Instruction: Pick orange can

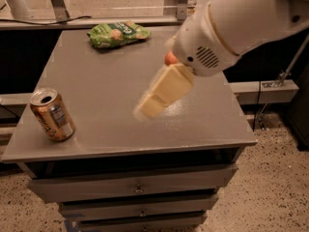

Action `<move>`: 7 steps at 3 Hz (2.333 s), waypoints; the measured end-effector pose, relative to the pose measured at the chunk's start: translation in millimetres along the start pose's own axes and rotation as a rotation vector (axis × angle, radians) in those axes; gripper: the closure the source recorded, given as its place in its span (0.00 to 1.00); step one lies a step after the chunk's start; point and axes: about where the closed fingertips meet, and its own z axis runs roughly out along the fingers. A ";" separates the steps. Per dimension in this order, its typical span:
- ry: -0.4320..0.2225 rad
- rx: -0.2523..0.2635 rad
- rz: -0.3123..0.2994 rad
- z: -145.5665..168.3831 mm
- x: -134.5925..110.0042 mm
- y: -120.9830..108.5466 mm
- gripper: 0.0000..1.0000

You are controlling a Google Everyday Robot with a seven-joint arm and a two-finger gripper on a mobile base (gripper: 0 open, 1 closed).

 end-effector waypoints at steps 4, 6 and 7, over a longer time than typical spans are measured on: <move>-0.289 -0.045 -0.012 38.7 -90.6 61.0 0.00; -0.437 -0.049 -0.049 115.4 -72.6 62.5 0.00; -0.493 -0.046 -0.094 152.1 -70.9 57.3 0.00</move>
Offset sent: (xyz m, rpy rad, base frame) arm -0.0196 0.0691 0.0129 0.1521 -0.0076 0.0441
